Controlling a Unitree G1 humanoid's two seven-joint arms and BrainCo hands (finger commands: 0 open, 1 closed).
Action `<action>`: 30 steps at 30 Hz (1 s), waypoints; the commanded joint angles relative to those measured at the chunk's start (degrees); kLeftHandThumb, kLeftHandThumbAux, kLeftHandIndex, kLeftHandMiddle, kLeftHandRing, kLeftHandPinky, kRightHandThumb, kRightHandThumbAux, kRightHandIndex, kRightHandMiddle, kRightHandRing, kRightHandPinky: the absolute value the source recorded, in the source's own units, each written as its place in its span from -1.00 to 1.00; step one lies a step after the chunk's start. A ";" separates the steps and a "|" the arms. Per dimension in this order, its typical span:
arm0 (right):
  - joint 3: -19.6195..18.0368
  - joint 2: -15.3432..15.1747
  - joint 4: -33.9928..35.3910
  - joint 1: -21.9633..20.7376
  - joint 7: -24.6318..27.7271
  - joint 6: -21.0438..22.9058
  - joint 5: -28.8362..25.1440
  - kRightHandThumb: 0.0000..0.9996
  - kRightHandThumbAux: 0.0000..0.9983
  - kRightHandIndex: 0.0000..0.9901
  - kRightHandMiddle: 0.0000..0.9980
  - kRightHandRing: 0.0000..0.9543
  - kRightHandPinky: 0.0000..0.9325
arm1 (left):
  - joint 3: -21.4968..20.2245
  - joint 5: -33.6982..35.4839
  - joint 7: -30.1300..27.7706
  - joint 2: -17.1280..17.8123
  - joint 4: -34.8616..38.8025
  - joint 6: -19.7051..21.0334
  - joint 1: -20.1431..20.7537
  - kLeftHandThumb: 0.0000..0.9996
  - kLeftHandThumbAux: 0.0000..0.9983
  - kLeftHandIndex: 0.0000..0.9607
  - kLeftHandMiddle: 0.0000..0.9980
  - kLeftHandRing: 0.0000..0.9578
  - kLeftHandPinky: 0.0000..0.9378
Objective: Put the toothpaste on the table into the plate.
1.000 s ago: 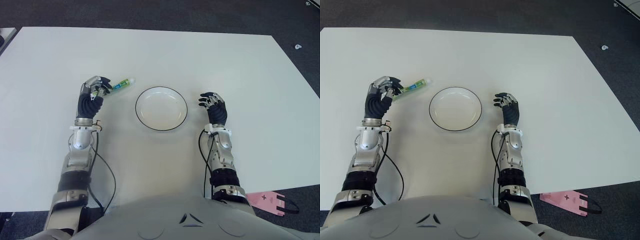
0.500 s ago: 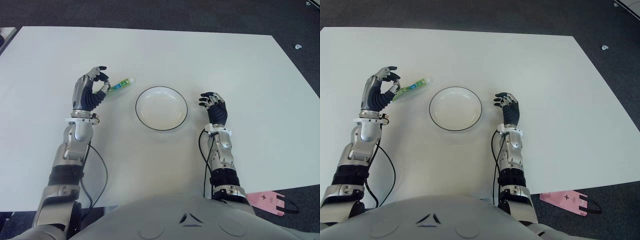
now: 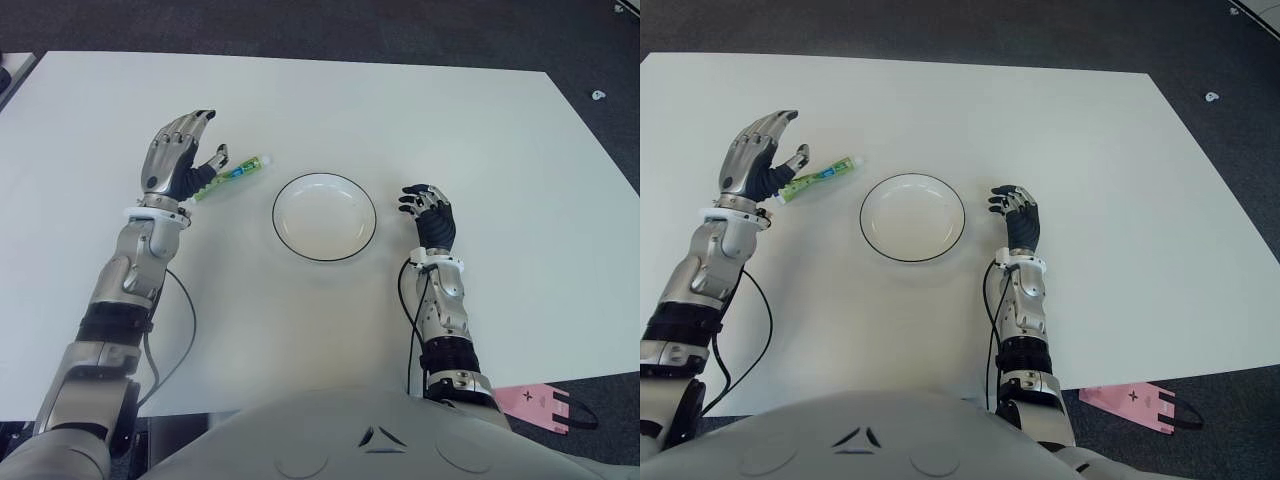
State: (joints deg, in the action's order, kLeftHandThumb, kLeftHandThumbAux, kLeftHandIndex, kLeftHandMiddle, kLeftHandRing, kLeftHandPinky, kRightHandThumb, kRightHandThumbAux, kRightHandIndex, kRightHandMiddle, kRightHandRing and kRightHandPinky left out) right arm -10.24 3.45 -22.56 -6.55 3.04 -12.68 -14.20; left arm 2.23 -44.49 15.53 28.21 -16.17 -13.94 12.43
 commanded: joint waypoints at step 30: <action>-0.23 1.27 -5.43 6.21 -1.03 6.47 -0.13 0.41 0.46 -0.14 -0.07 0.01 0.06 | 21.81 -5.04 -16.07 7.02 -22.58 1.28 16.56 -0.05 -0.80 -1.00 -1.00 -1.00 -1.00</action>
State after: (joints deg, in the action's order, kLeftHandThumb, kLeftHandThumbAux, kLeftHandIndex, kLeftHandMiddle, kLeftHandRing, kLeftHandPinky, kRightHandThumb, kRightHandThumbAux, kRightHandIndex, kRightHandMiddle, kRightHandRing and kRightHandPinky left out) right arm -10.22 3.45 -22.55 -6.59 3.13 -12.68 -14.30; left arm 21.86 -49.10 3.74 34.92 -37.26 -12.68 27.85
